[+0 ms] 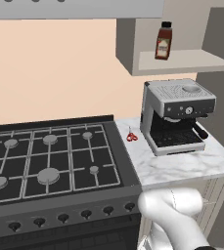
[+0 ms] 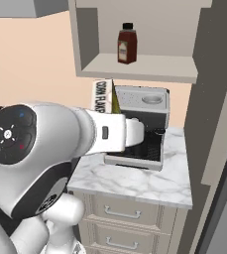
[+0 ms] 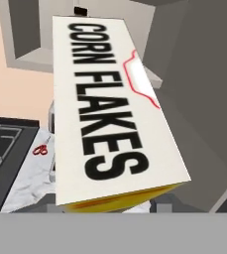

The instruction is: Pick the cereal and cereal from the counter and place them in the cabinets closest to them.

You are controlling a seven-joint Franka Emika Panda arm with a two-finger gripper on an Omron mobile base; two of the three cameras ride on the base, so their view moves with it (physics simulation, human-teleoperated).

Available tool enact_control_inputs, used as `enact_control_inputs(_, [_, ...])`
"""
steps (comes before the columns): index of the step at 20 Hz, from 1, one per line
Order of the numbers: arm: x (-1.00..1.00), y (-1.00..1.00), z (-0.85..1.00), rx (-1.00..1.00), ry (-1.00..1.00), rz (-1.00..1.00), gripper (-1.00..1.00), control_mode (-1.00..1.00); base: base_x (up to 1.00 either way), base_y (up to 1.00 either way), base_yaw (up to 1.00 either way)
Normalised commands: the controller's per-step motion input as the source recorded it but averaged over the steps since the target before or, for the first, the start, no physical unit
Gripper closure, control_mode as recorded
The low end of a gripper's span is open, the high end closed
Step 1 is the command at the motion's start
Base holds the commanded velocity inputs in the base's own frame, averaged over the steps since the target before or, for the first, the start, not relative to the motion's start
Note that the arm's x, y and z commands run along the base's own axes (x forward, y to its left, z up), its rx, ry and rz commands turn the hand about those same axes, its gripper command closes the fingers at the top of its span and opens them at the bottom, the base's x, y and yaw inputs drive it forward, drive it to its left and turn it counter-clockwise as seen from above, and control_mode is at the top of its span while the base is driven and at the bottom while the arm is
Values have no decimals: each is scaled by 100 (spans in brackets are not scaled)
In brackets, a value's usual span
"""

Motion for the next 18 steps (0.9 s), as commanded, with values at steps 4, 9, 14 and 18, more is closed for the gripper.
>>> enact_control_inputs(4, [22,28,36,0,-4,-5,100,-100,0,0,0])
enact_control_inputs(9, [42,36,28,-1,0,-7,100,-100,0,0,0])
enact_control_inputs(14, [50,30,23,-1,0,-9,100,-100,0,0,0])
enact_control_inputs(18, [45,10,24,0,1,-7,100,-100,0,0,0])
